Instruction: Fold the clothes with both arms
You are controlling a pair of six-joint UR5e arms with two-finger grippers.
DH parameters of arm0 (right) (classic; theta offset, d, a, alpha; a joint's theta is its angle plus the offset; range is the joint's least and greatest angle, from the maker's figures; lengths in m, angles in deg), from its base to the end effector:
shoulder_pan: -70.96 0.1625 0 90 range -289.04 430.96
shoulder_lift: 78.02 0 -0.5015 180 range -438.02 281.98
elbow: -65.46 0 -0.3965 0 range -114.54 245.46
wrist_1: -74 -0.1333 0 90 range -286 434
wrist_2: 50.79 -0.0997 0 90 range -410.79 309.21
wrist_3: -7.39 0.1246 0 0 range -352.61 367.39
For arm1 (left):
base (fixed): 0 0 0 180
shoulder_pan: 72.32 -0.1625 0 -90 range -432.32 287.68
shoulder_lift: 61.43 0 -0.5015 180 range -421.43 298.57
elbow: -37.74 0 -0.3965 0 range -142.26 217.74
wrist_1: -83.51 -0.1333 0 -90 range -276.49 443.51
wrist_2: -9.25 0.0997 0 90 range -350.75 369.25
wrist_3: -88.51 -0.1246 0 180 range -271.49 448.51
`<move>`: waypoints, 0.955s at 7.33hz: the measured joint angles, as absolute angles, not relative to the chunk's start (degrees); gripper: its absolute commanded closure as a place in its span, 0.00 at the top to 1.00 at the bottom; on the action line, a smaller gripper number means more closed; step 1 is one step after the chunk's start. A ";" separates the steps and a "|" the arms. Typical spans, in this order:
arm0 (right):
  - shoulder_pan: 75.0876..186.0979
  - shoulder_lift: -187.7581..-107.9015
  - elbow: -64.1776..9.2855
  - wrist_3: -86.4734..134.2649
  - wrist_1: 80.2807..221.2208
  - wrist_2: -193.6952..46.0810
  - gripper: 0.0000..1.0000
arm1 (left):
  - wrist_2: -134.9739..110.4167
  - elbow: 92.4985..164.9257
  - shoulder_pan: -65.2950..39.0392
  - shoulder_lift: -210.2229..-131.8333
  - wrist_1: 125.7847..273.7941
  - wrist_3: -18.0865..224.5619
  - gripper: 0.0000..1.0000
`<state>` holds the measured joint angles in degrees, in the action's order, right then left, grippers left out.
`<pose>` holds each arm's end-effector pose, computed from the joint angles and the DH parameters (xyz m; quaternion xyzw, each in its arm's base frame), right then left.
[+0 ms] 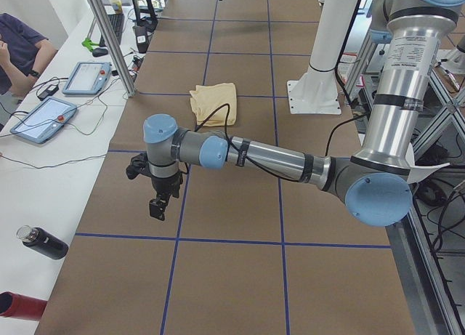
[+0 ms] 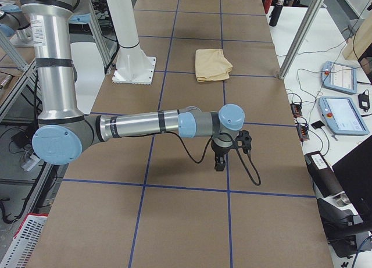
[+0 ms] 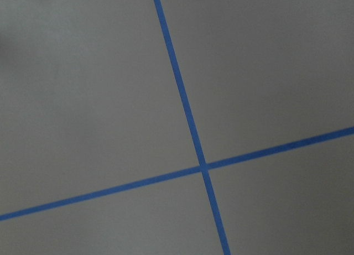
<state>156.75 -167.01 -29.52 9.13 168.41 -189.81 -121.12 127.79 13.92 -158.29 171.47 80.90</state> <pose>0.0020 -0.5066 0.7015 -0.0090 -0.4149 -0.0253 0.9095 -0.0157 -0.5632 0.6988 0.0514 0.3432 0.1075 0.9317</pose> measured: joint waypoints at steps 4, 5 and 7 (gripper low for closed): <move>160.56 -172.01 -30.17 8.16 167.65 -189.42 1.00 | -123.25 126.84 14.14 -154.77 173.71 80.15 1.00; 160.92 -172.13 -30.25 8.23 167.62 -188.83 1.00 | -123.39 126.81 14.14 -154.40 174.00 80.14 1.00; 161.10 -172.04 -30.26 8.69 167.61 -186.09 1.00 | -123.47 126.93 14.22 -153.22 174.13 80.23 1.00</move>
<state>161.10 -172.04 -30.26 8.69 167.61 -186.09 -123.47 126.93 14.22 -153.22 174.13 80.23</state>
